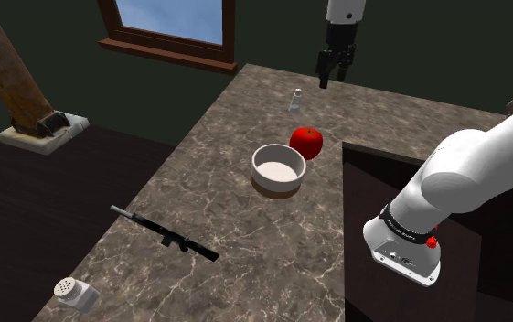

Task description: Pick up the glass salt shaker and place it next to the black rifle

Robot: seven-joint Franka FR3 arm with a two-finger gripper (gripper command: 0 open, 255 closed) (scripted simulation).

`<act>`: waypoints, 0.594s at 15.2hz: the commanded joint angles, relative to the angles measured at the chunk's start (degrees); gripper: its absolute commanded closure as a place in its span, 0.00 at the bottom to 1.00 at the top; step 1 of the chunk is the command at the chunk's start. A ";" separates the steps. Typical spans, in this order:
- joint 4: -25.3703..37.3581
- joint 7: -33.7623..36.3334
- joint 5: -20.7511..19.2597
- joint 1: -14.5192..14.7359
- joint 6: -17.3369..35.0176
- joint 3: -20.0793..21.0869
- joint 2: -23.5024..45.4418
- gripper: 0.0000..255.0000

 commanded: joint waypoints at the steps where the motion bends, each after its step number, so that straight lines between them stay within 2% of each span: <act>1: 1.77 -2.32 -0.25 -0.49 2.06 -1.67 4.00 0.00; 9: 12.77 -11.02 1.85 -2.27 7.12 -6.54 21.23 0.00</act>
